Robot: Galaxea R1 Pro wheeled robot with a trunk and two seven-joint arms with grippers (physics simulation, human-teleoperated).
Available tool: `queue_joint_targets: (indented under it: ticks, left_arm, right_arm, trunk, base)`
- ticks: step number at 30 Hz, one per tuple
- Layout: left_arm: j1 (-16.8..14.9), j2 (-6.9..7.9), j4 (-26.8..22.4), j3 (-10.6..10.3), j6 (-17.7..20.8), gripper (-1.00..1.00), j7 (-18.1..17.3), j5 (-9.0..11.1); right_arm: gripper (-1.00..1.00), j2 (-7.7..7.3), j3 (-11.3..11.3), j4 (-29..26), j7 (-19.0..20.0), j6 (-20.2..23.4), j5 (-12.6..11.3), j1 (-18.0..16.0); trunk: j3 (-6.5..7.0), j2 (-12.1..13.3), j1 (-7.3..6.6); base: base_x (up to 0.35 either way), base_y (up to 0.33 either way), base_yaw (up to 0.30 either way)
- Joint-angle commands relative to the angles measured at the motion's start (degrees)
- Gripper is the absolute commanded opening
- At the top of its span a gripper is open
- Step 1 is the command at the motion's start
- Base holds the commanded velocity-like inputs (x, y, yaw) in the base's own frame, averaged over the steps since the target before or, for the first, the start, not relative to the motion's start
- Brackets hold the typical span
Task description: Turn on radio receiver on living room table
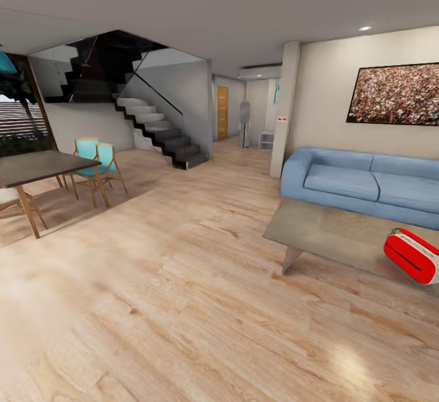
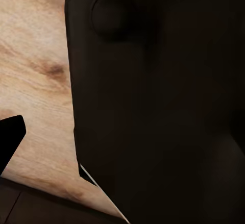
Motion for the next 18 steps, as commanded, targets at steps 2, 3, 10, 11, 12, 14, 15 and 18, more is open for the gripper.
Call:
queue_joint_targets:
  ticks: [2,3,10,11,12,14,15,18]
  left_arm:
    - [0.1,-0.08,-0.6,0.1,-0.1,1.00,0.1,0.0]
    - [0.1,-0.08,-0.6,0.1,-0.1,1.00,0.1,0.0]
    - [0.1,-0.08,-2.0,0.4,-0.6,1.00,0.1,0.8]
    - [0.1,-0.08,-2.4,0.4,-0.6,1.00,0.1,0.9]
    - [0.1,-0.08,-2.7,0.4,-0.6,1.00,0.1,1.0]
    - [0.1,-0.08,-3.3,0.4,-0.6,1.00,0.1,1.1]
    - [0.1,-0.08,-3.6,0.4,-0.7,1.00,0.1,1.1]
    - [0.1,-0.08,-3.6,0.4,-0.7,1.00,0.1,1.1]
  right_arm:
    - [1.00,0.17,0.4,0.0,0.2,0.1,0.2,0.1]
    - [1.00,0.17,0.4,0.0,0.2,0.1,0.2,0.1]
    - [1.00,0.17,0.4,0.0,-0.1,-0.2,0.2,0.1]
    - [1.00,0.17,0.4,0.0,-0.3,-0.2,0.2,0.1]
    - [1.00,0.17,0.4,0.0,-0.4,-0.3,0.2,0.1]
    - [1.00,0.17,0.2,0.0,-0.5,-0.3,0.0,0.1]
    - [1.00,0.17,0.1,0.0,-0.5,-0.3,-0.1,0.1]
    - [1.00,0.17,0.1,0.0,-0.5,-0.3,-0.1,0.1]
  trunk:
    - [0.00,0.0,0.01]
    - [0.00,0.0,0.01]
    - [0.00,0.0,0.01]
    - [0.00,0.0,0.01]
    - [0.00,0.0,0.01]
    - [0.01,0.0,0.01]
    - [0.01,0.0,0.01]
    - [0.05,0.0,0.01]
  base:
    - [0.000,0.000,0.000]
    - [0.000,0.000,0.000]
    - [0.000,0.000,0.000]
    - [0.000,0.000,0.000]
    - [0.000,0.000,0.000]
    - [0.000,0.000,-0.070]
    - [0.000,0.000,-0.165]
    - [0.000,0.000,-0.209]
